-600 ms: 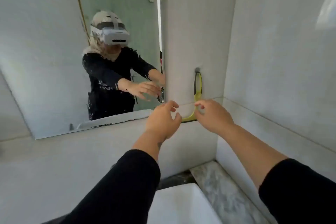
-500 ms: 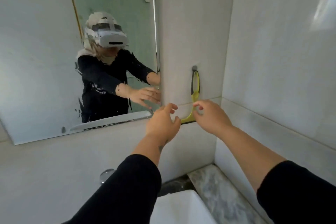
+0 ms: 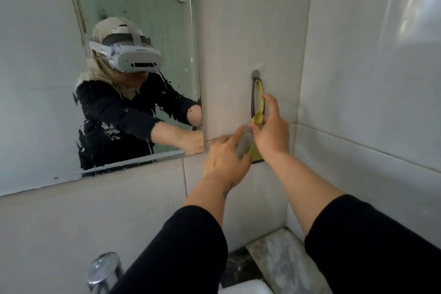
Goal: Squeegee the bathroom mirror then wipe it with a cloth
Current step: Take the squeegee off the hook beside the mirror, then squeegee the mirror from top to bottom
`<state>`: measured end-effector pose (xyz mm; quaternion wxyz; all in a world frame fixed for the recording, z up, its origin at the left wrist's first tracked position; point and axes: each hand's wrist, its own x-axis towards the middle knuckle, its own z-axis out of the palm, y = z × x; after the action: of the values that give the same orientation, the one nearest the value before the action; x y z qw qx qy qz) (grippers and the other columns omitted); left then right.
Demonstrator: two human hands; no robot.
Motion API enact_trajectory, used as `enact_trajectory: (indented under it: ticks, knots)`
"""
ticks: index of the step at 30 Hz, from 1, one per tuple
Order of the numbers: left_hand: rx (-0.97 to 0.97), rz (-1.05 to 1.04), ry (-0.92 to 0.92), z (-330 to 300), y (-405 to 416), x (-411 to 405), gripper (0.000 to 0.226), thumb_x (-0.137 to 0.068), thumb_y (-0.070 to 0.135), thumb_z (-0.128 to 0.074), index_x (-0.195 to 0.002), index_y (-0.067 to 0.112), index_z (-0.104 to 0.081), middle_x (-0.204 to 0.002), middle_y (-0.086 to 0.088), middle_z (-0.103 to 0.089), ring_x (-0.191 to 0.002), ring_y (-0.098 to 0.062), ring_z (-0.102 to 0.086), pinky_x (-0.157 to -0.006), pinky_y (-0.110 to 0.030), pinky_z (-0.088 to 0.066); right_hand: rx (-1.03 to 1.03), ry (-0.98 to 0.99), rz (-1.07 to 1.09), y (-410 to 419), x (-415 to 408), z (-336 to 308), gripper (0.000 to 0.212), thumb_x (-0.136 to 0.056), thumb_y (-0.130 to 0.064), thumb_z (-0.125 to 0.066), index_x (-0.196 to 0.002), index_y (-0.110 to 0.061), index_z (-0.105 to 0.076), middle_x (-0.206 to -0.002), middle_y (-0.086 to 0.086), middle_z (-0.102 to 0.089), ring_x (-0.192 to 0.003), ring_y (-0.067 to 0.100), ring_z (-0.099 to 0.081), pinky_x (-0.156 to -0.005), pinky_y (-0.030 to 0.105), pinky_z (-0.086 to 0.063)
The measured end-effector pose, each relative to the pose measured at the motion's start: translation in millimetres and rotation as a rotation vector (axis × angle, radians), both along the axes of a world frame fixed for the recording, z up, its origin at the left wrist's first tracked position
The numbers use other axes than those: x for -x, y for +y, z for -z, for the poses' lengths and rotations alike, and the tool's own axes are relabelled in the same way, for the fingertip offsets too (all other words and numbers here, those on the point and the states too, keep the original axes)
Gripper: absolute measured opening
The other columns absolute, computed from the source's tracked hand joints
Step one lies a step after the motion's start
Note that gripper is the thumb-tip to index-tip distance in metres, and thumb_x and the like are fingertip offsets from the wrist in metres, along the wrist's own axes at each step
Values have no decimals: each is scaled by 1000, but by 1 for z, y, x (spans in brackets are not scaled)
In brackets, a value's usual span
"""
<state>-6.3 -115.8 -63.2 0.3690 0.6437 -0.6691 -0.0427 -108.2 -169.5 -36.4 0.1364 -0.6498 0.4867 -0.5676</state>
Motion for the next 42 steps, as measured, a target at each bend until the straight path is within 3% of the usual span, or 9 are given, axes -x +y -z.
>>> enact_trajectory:
  ticks: [9, 16, 19, 23, 26, 28, 33, 38, 42]
  knots:
    - [-77, -69, -84, -16, 10, 10, 68, -89, 37, -47, -146, 49, -14, -125, -2, -57, -114, -24, -53, -91, -44, -47, 2, -92, -33, 19, 1, -26, 65, -82, -3, -66, -133, -32, -38, -83, 4, -57, -81, 26, -60, -76, 35, -49]
    - [92, -278, -193, -37, 57, 21, 49, -93, 54, -39, -141, 45, -35, -107, 9, -62, -102, -15, -58, -96, -40, -29, -105, -134, -76, 62, -3, -64, 60, -80, -7, -71, -127, -30, -41, -88, 6, -62, -80, 23, -62, -68, 29, -48]
    - [132, -338, -231, -51, 84, 9, 45, -92, 51, -43, -137, 45, -41, -100, 10, -61, -96, -14, -58, -97, -40, -27, -214, -194, -175, 82, -8, -80, 61, -80, -10, -73, -127, -32, -39, -102, 10, -65, -85, 25, -66, -68, 39, -59]
    - [122, -373, -297, -78, 129, -22, 44, -89, 46, -45, -133, 46, -48, -97, 9, -62, -91, -16, -58, -96, -39, -27, -95, 283, -176, 118, -9, -100, 58, -88, -17, -61, -138, -27, -34, -128, 11, -51, -112, 28, -54, -84, 32, -46]
    - [122, -368, -368, -97, 170, -47, 42, -89, 46, -47, -131, 46, -49, -96, 12, -62, -93, -13, -59, -100, -39, -24, 200, 829, -124, 150, -10, -115, 68, -86, -10, -61, -142, -35, -32, -154, 6, -18, -142, 31, -17, -112, 51, -23]
    - [129, -365, -409, -106, 197, -59, 42, -88, 45, -49, -130, 46, -51, -90, 12, -60, -91, -11, -58, -102, -38, -21, 386, 1021, -169, 166, -14, -124, 61, -87, -15, -64, -139, -37, -40, -157, 2, -19, -147, 24, -6, -114, 58, -3]
    - [112, -403, -481, -124, 260, -86, 42, -88, 44, -50, -130, 47, -51, -88, 13, -60, -89, -8, -58, -106, -35, -14, 592, 1055, -327, 206, -37, -149, 32, -85, -22, -67, -116, -30, -66, -120, 2, -61, -129, 24, -45, -113, 58, -6]
    - [97, -466, -569, -145, 312, -113, 42, -89, 46, -50, -131, 45, -51, -96, 13, -61, -95, -9, -59, -113, -41, -10, 650, 1168, -434, 242, -69, -179, 34, -89, -30, -62, -123, -34, -61, -109, 4, -56, -111, 26, -48, -114, 51, -20]
    - [129, -498, -598, -167, 335, -134, 43, -90, 44, -52, -132, 39, -51, -102, 11, -60, -104, -11, -57, -118, -47, -4, 710, 1180, -417, 263, -85, -200, 36, -94, -34, -54, -130, -36, -54, -108, 6, -52, -104, 26, -43, -90, 37, -34]
